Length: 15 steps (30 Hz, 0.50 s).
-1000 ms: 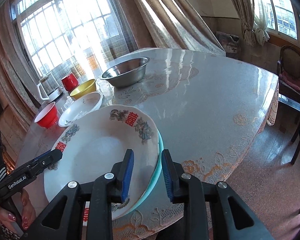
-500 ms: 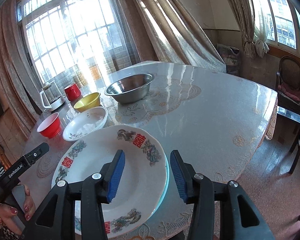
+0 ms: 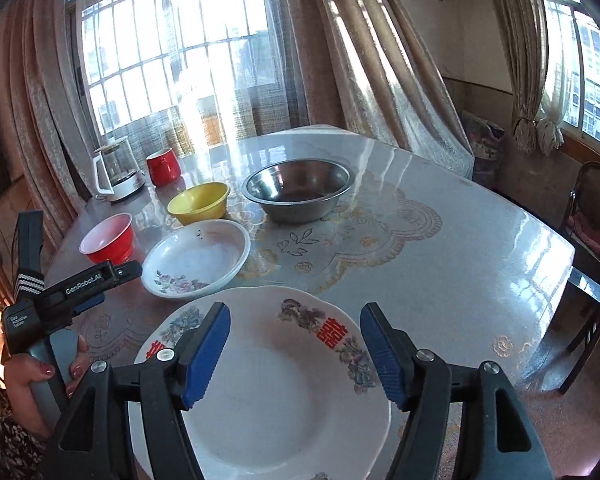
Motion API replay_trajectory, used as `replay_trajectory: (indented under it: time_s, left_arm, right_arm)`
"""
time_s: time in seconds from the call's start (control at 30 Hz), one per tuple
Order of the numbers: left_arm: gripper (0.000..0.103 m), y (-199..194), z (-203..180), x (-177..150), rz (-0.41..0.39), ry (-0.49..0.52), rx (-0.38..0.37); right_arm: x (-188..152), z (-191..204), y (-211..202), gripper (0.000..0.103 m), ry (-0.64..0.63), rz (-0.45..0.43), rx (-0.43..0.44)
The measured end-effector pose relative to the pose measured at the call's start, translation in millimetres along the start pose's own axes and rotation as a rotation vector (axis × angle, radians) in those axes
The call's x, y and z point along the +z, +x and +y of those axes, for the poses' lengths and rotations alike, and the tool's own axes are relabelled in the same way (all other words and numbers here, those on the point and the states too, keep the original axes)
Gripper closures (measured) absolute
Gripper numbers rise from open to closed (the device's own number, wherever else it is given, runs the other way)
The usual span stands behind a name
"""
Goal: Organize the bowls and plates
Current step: 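Move the right tool to the white floral dish rim and grasp it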
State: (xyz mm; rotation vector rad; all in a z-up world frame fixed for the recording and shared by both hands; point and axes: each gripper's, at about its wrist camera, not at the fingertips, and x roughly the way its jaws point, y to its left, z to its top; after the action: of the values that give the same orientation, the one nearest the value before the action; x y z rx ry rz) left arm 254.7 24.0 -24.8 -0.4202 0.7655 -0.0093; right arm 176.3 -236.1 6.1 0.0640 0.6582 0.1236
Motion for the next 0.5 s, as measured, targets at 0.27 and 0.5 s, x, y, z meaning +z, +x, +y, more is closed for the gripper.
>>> replay_trajectory:
  time_s: [0.27,0.5]
  left_arm:
    - [0.005,7.7,0.4,2.7,0.007,0.057,-0.034]
    - [0.006,13.9,0.3,3.7,0.013,0.062,-0.033]
  right_arm:
    - [31.6,23.3,44.4,0.035,-0.041,0.131,0.125]
    - [58.6,36.7,86.3,0.046,-0.062,0.171,0.104]
